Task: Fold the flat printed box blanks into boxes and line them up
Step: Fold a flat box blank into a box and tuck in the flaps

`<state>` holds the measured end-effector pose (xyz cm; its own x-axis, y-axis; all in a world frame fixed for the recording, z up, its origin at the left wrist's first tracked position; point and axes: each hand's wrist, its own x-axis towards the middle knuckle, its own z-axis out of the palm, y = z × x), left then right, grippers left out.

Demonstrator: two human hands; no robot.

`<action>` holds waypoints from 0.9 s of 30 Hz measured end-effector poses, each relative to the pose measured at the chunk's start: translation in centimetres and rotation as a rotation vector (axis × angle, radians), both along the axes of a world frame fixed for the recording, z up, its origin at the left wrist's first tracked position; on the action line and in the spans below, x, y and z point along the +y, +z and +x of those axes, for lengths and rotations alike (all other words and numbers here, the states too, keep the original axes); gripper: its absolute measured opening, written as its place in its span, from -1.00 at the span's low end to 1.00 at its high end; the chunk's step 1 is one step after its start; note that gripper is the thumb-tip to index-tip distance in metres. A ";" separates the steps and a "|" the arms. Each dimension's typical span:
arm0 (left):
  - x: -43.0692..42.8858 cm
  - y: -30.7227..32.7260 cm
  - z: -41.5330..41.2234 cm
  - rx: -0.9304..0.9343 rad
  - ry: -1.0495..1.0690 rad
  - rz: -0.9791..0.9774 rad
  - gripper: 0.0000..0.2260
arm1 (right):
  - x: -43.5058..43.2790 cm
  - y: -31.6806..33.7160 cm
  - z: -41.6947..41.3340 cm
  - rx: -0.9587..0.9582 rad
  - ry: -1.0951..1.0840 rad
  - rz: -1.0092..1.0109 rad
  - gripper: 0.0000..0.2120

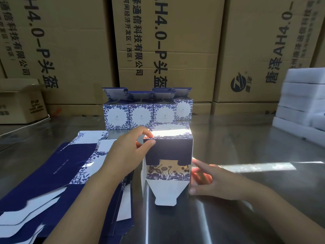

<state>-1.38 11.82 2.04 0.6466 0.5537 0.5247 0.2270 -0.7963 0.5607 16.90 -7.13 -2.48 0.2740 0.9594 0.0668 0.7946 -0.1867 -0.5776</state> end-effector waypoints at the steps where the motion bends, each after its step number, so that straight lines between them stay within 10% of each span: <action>1: 0.1 0.0 0.0 -0.025 0.004 -0.013 -0.92 | 0.0 0.0 0.1 0.041 -0.014 -0.002 -0.14; 10: 0.2 0.1 0.6 -0.178 0.059 -0.205 -0.92 | 0.6 1.1 -0.5 0.326 -0.142 0.371 -0.32; 27: -1.9 -0.4 0.7 0.170 0.031 -0.138 -0.36 | -0.1 2.4 -0.8 0.451 -0.248 0.535 -0.61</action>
<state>-0.71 9.96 1.62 0.7008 0.6336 0.3279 0.3505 -0.7060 0.6154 16.09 -7.20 -0.06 0.5894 0.7339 0.3377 0.4299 0.0690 -0.9002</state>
